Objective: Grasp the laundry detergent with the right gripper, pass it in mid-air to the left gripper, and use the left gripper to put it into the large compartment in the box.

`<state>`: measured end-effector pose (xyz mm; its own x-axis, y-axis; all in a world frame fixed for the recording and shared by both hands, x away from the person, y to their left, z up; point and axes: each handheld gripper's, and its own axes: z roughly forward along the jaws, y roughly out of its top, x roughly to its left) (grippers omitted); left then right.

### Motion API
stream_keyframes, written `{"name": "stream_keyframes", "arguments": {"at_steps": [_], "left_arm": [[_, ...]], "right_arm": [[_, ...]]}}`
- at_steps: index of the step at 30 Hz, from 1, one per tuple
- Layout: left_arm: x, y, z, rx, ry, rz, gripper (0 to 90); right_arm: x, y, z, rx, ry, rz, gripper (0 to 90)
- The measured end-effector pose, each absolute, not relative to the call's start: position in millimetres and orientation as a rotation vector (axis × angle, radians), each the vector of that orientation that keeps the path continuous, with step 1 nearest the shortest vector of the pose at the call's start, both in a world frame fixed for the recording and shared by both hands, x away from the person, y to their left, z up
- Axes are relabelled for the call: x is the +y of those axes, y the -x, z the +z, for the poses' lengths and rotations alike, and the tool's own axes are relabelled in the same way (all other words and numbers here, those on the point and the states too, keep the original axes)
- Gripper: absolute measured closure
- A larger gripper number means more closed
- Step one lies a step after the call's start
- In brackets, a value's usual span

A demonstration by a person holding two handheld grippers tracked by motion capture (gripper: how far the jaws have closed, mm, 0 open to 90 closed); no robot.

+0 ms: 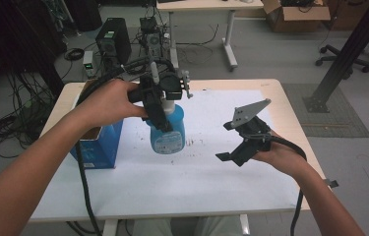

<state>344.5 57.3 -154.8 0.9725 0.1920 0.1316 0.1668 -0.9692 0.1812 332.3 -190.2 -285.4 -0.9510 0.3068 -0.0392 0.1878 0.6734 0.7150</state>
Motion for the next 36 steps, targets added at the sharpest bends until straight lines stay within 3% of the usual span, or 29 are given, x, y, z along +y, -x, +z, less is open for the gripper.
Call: {"name": "stream_keyframes", "arguments": {"at_steps": [16, 36], "left_arm": [[78.9, -366.6, -119.6, 0.678, -2.881, 0.293, 37.8], [118.7, -391.9, -82.1, 1.273, -2.611, 0.444, 37.8]], "right_arm": [[-228.8, -335.9, -278.0, 2.759, -0.494, 1.03, 2.2], [-248.5, -326.2, -272.9, 2.786, -0.485, 0.807, 3.8]]}}
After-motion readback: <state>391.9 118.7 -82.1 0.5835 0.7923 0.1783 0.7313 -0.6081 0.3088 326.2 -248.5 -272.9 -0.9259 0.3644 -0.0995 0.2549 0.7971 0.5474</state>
